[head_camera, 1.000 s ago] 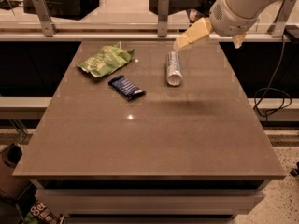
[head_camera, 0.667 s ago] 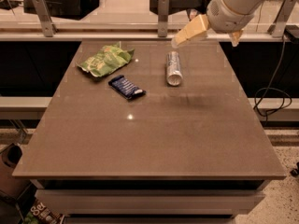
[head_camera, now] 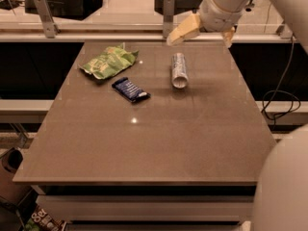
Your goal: Place redbull can upright
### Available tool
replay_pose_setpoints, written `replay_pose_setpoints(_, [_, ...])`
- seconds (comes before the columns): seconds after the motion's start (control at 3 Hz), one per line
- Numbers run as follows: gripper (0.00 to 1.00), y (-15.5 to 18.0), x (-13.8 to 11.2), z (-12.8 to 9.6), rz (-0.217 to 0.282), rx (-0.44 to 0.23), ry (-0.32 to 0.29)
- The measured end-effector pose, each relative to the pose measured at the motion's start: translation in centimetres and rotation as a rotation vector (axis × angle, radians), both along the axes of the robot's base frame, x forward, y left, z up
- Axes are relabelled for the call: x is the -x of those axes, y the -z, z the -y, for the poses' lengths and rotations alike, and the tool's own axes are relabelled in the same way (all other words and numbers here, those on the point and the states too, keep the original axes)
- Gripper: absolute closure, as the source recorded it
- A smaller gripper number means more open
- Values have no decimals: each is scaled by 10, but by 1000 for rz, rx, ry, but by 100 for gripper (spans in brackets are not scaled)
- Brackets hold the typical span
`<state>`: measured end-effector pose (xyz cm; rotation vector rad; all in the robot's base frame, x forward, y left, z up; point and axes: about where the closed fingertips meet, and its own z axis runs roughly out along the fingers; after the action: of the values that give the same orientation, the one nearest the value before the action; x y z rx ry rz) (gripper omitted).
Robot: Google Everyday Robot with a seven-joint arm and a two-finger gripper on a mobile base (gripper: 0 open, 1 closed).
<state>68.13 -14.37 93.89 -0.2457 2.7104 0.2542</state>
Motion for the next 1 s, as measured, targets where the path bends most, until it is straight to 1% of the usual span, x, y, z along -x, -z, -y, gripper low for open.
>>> replay_pose_setpoints(0.67, [0,37,-10,-33,-54,-23,39])
replay_pose_setpoints(1.0, [0,55,-15,-44,-73,-12,63])
